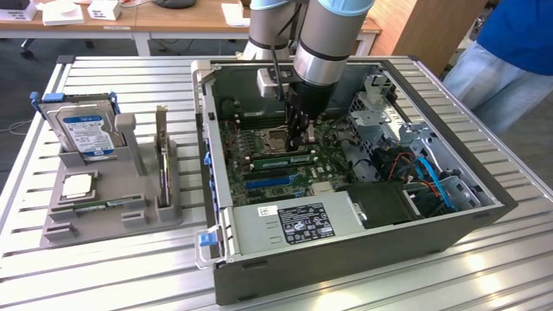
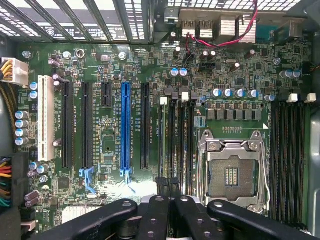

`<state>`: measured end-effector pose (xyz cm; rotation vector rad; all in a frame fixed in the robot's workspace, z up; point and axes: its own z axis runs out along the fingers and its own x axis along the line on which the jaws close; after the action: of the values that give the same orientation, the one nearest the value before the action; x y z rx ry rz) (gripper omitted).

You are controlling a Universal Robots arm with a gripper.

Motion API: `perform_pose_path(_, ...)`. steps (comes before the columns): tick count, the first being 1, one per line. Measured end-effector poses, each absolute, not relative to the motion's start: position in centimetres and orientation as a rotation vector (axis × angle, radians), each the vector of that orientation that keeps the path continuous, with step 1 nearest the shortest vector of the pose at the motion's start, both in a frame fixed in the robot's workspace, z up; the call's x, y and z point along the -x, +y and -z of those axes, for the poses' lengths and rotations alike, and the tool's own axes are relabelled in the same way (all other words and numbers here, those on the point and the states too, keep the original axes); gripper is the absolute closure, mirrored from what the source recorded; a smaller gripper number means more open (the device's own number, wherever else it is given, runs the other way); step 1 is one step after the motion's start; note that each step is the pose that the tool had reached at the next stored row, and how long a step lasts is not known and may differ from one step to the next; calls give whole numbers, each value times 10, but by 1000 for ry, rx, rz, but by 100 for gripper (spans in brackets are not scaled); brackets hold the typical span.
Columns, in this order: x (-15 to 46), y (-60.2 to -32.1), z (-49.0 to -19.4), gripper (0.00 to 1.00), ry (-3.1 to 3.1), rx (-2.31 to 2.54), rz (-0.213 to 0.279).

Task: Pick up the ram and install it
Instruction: 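Press down the ram until it locks into place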

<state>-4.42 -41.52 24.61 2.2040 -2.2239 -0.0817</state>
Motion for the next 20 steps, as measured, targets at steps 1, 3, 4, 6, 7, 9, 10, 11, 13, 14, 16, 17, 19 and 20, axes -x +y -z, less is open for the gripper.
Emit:
perform_pose_path(1,44,-415,-246,90,-2224,-2204,82)
perform_pose_path(3,44,-415,-246,90,-2229,-2199,82)
perform_pose_path(4,44,-415,-246,90,-2237,-2191,82)
perform_pose_path(6,44,-415,-246,90,-2266,-2162,82)
perform_pose_path(7,44,-415,-246,90,-2283,-2145,82)
perform_pose_path(9,44,-415,-246,90,-2318,-2108,82)
perform_pose_path(10,44,-415,-246,90,-2335,-2090,82)
perform_pose_path(11,44,-415,-246,90,-2352,-2071,83)
perform_pose_path(13,44,-415,-246,90,-2387,-2033,83)
perform_pose_path(14,44,-415,-246,90,-2405,-2012,83)
perform_pose_path(16,44,-415,-246,90,-2439,-1972,83)
perform_pose_path(17,44,-415,-245,90,-2455,-1952,83)
perform_pose_path(19,44,-415,-245,90,-2488,-1911,83)
perform_pose_path(20,44,-415,-245,90,-2505,-1890,83)
